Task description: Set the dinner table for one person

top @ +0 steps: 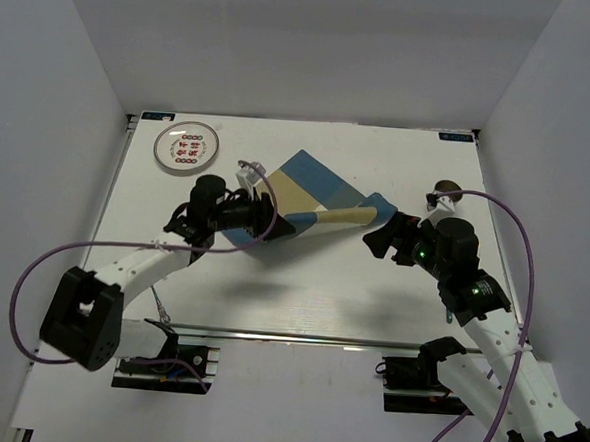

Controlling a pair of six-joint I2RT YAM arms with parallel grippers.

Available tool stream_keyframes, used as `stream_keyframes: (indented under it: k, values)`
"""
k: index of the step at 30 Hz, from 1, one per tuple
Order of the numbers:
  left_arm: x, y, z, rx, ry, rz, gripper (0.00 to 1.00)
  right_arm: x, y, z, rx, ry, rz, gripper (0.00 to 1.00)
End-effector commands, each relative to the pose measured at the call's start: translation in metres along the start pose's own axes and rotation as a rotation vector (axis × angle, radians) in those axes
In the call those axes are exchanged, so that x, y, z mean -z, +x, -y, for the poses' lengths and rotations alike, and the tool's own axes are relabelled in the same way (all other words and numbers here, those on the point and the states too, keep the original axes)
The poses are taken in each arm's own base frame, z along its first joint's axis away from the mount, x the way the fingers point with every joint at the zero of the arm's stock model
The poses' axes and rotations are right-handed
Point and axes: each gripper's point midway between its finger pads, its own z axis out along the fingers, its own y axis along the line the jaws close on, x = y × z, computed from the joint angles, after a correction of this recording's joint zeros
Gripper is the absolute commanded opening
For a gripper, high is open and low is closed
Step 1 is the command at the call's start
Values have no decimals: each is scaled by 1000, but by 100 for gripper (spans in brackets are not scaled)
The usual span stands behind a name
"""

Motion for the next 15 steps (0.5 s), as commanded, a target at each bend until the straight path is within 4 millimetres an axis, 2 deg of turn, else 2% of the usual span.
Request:
stream_keyframes:
  k: [1,2,3,6,9,10,11,12,13,14,15]
  values:
    - [16,20,34,-83,90,7,70,0,-5,-3,8,-16,21,89]
    - [21,26,47,-104,122,3,73,-1,-4,-4,13,-22,14,89]
    - [24,38,50,-95,137,-19,76,-1,-3,-3,18,-20,10,89]
    - [32,48,63,-84,159,-33,78,-6,-3,-4,50,-19,-20,89]
    - [37,37,43,-22,-14,9,85,-16,1,-8,82,-41,-84,89]
    - [38,14,27,-8,-151,86,90,-25,11,-11,79,-58,-145,89]
    - [45,22,7,63,-285,55,92,-28,8,-18,93,-84,-162,89]
    - [50,0,-7,117,-415,124,97,-37,20,-19,99,-82,-226,89]
    - [51,-1,-10,154,-437,112,98,-40,20,-20,107,-76,-237,89]
    - [65,4,-36,214,-617,116,98,-44,14,-23,121,-71,-232,89]
    - [71,7,-57,332,-742,143,98,-47,15,-27,136,-66,-238,89]
